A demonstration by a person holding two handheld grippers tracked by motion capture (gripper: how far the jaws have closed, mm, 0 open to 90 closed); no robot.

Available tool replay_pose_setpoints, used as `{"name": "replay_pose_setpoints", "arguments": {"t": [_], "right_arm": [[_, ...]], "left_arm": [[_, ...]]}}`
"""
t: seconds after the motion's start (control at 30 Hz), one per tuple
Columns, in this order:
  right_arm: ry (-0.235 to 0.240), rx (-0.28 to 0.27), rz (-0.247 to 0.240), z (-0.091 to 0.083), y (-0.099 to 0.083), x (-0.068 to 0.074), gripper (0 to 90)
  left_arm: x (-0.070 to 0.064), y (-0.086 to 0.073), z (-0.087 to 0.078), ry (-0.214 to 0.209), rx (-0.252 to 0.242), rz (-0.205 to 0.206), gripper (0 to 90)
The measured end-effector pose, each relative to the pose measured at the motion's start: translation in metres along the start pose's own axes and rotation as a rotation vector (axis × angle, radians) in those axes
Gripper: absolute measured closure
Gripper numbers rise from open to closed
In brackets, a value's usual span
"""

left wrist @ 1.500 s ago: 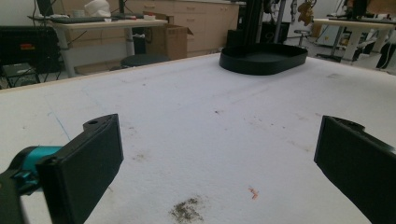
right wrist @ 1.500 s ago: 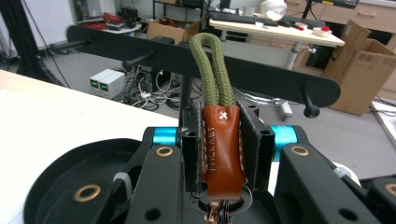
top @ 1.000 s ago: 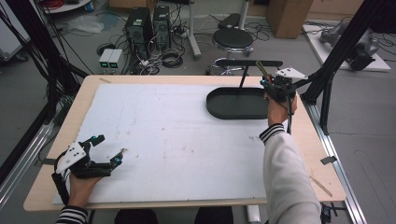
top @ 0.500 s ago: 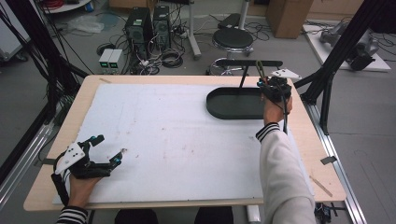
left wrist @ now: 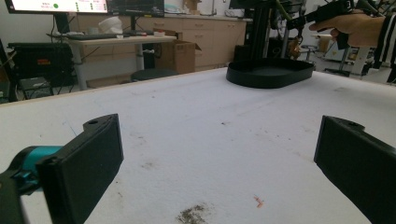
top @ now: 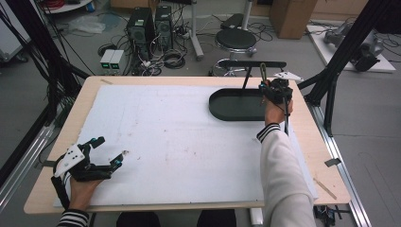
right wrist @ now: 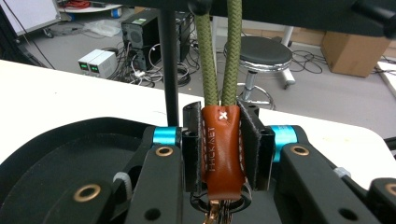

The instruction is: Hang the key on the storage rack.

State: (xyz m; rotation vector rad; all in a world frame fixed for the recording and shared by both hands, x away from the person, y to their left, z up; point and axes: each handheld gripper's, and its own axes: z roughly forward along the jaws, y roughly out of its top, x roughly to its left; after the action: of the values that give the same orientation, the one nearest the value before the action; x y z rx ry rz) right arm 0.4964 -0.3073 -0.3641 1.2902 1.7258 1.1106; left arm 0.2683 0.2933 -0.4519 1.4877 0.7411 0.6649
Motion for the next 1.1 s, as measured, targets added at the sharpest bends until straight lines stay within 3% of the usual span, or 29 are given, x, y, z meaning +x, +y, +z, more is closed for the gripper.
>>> {"name": "replay_pose_setpoints", "arguments": {"t": [0.2,0.27,0.3,0.37,0.43,0.57,0.8,0.9,0.93,1.03,1.1], "right_arm": [[0.032,0.001,0.029,0.005,-0.003,-0.001,66.4],[0.037,-0.003,0.044,0.008,-0.005,-0.002,47.1],[0.030,0.000,0.072,0.009,-0.006,-0.003,31.4],[0.049,0.005,0.110,0.011,-0.008,-0.005,14.4],[0.065,0.019,0.113,0.010,-0.009,-0.005,0.1],[0.134,-0.030,0.096,-0.006,-0.007,0.000,0.3],[0.279,-0.129,0.024,-0.056,-0.014,0.015,0.3],[0.352,-0.183,-0.003,-0.079,-0.027,0.020,0.3],[0.384,-0.169,-0.013,-0.087,-0.032,0.022,0.3],[0.431,-0.252,-0.045,-0.108,-0.050,0.029,0.3],[0.450,-0.272,-0.058,-0.116,-0.063,0.032,0.3]], "left_arm": [[0.000,0.000,0.000,0.000,-0.001,0.000,1.8],[0.000,0.000,0.000,0.002,-0.001,-0.001,1.8],[0.000,0.000,0.000,0.003,-0.001,-0.001,1.8],[0.000,0.000,0.000,0.005,-0.001,-0.002,1.8],[0.001,0.000,0.000,0.006,-0.001,-0.009,1.8],[0.001,0.000,-0.001,0.005,-0.007,-0.016,1.8],[0.002,0.000,-0.001,0.019,-0.006,-0.024,1.8],[0.002,0.000,-0.001,0.016,-0.005,-0.025,1.8],[0.002,0.000,-0.001,0.014,-0.007,-0.023,1.8],[0.001,0.000,0.000,0.016,-0.004,-0.020,1.8],[0.001,0.000,0.000,0.018,-0.001,-0.014,1.7]]}}
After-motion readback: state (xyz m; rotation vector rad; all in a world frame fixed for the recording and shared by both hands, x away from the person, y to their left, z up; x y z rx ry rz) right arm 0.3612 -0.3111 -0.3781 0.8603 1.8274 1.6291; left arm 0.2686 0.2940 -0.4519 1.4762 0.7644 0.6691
